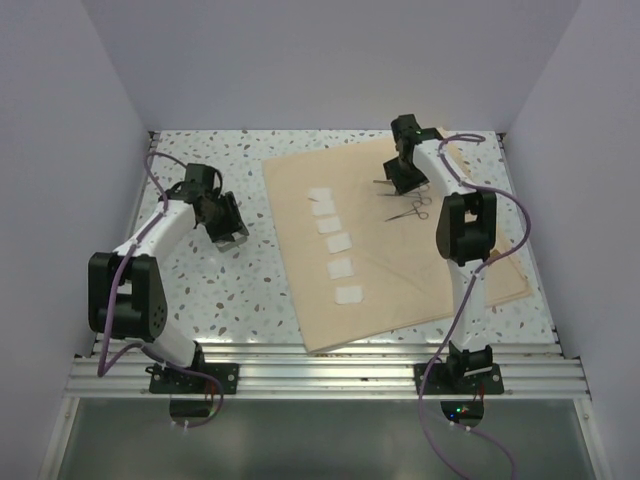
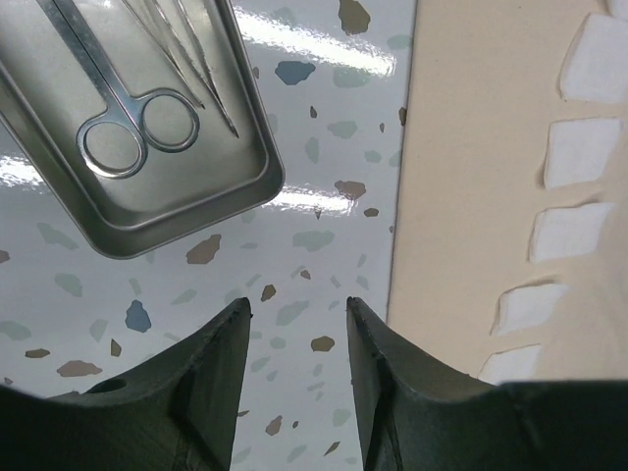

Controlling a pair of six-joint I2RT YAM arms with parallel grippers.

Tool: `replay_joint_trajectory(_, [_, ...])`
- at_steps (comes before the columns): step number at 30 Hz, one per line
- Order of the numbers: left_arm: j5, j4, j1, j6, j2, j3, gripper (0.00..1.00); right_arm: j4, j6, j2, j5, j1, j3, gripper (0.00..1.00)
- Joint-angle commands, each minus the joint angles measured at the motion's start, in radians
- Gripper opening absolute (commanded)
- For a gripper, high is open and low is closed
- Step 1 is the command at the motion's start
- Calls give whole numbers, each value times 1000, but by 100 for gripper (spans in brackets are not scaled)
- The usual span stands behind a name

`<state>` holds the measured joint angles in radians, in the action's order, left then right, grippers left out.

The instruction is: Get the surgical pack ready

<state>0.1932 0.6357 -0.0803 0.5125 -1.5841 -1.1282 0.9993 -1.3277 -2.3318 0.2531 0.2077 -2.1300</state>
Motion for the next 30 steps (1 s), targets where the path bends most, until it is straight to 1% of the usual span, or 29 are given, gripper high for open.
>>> replay_joint_trajectory(1, [12,-45,-1,4,56,13,47,36,-188,-26,84,21,-68,57])
replay_joint_trajectory(6, [9,-47,-1,-14,67,19,47,42,-208,-86,92,21,-142,55])
replay_joint_trajectory(13, [26,-54,-1,-20,52,27,48,21,-257,-118,86,18,-163,51])
replay_joint_trajectory(19, [31,-57,-1,-25,44,22,47,33,-286,-153,84,16,-180,49])
replay_joint_trajectory(30, [31,-67,-1,-34,30,28,48,-5,-271,-178,72,-8,-209,46])
